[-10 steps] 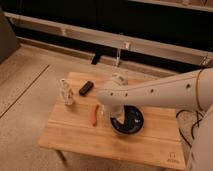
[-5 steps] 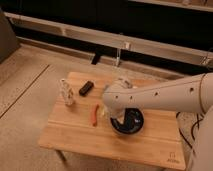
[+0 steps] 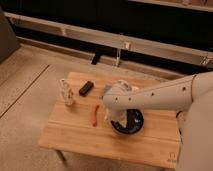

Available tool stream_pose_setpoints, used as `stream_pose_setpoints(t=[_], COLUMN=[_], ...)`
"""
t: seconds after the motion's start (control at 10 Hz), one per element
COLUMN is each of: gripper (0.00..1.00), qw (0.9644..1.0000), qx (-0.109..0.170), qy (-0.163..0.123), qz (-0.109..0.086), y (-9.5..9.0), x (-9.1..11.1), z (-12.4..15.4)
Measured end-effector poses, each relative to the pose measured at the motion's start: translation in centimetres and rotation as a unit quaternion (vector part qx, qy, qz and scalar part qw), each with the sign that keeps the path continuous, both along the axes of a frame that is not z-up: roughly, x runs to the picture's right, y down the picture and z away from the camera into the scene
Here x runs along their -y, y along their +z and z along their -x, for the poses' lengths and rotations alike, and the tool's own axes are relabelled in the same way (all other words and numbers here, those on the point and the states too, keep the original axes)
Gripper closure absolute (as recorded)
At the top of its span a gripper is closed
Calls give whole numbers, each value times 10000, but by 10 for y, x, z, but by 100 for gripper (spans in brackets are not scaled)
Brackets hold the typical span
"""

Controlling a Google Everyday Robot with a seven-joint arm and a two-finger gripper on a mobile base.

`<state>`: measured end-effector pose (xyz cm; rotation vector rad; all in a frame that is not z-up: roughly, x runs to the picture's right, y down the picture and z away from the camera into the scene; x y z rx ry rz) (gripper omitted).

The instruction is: Pick up the ceramic bowl

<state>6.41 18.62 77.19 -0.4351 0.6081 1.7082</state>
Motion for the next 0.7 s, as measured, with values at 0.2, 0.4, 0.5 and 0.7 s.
stream_pose_setpoints(t=[0.2, 0.4, 0.5, 0.7], gripper=[35, 35, 35, 35], qw=[9999, 9997, 9995, 9986], qx=[54, 152, 222, 343], qy=[-47, -56, -73, -67], qz=[78, 163, 225, 396], y=[13, 26, 32, 43], x=[-1, -2, -5, -14], z=[1, 3, 6, 9])
